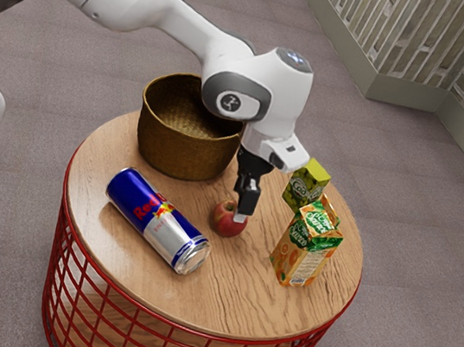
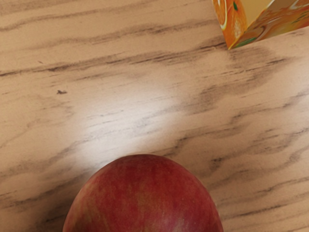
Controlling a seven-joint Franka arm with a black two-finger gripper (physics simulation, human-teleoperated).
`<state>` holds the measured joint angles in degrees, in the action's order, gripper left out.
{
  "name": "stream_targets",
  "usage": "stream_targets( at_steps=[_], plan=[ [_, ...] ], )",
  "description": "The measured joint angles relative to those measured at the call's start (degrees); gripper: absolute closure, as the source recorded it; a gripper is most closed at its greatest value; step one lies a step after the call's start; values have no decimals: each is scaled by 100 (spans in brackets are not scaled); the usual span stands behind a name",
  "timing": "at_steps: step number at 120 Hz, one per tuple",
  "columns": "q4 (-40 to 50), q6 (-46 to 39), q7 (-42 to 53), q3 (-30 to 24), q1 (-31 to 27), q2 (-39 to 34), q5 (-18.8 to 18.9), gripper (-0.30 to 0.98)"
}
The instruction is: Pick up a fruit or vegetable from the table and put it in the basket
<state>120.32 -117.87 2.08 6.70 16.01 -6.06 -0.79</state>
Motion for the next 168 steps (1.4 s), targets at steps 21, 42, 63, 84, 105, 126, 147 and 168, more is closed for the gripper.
stream_targets(
  at_steps=[21,42,63,84,105,126,147,168],
  plan=[
    [106,-107,1,-4,-5,19,0,0],
    [165,-186,1,-10,-2,44,0,0],
    [231,-273,2,-20,-1,146,-3,0],
    [240,-350,2,-28,10,244,-7,0],
    [247,-408,5,-28,4,342,-8,0],
    [248,-442,7,-21,6,393,-9,0],
    [275,-480,7,-19,-6,443,-9,5],
    [299,-492,-19,-18,-20,418,22,26]
  ],
)
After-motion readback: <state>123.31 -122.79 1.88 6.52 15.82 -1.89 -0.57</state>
